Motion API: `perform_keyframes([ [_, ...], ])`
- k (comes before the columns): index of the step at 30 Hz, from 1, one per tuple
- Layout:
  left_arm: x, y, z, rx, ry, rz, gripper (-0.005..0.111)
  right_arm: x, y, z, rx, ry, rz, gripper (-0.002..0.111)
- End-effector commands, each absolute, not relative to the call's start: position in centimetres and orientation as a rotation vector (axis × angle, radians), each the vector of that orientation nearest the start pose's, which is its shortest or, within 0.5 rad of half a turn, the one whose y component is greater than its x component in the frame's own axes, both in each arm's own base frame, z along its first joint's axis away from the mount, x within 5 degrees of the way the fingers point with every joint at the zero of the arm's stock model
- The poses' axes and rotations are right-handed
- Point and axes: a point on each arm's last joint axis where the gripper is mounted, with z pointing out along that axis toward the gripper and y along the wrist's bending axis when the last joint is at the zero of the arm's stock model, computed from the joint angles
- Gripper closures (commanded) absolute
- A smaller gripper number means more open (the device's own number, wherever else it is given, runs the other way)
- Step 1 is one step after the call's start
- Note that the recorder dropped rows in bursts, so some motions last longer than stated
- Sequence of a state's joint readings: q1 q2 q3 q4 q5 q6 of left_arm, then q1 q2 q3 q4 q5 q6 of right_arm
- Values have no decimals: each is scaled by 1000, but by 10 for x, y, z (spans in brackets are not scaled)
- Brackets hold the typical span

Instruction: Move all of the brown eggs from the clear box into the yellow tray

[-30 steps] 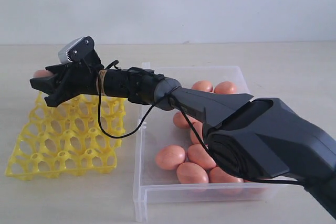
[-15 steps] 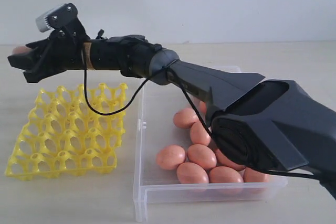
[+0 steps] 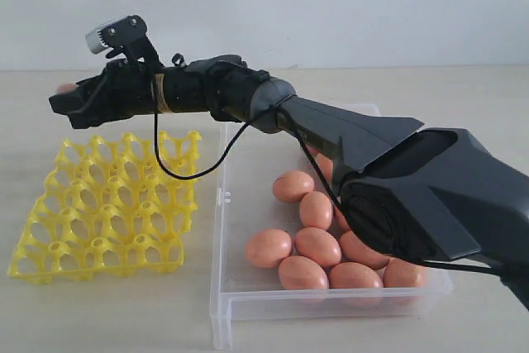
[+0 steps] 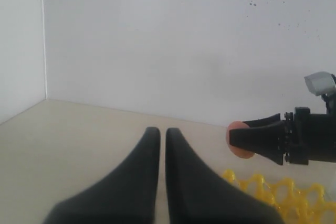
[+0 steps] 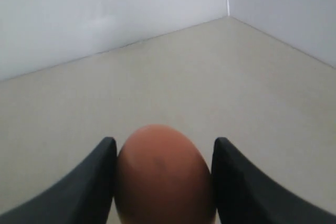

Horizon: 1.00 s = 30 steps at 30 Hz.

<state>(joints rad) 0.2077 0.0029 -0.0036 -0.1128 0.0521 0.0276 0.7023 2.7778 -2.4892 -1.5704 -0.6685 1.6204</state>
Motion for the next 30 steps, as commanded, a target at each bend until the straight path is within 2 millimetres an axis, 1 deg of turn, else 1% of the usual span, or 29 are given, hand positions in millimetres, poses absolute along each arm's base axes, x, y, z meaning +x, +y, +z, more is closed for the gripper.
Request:
perform_keyframes([
  [1, 55, 11, 209, -237, 1516, 76, 103, 415, 433, 126, -1096, 1473, 1151, 108],
  [5, 55, 11, 209, -237, 1516, 76, 103, 416, 434, 116, -1034, 1442, 1195, 108],
  [10, 55, 11, 209, -237, 1516, 76, 103, 415, 434, 113, -1016, 1397, 1220, 108],
  [15, 55, 11, 209, -237, 1516, 76, 103, 417, 434, 108, -1010, 1403, 1202, 108],
  [16, 55, 11, 209, -237, 1516, 76, 103, 417, 434, 104, -1013, 1409, 1194, 108],
  [20, 55, 11, 208, -237, 1518, 75, 103, 416, 434, 99, -1039, 1381, 1152, 108],
  [24, 55, 11, 208, -237, 1518, 75, 103, 415, 437, 98, -1034, 1393, 1147, 108],
  [26, 55, 11, 208, -237, 1518, 75, 103, 414, 437, 99, -1012, 1416, 1192, 108],
  [30, 55, 11, 208, -237, 1518, 75, 103, 414, 435, 104, -1029, 1376, 1221, 108],
])
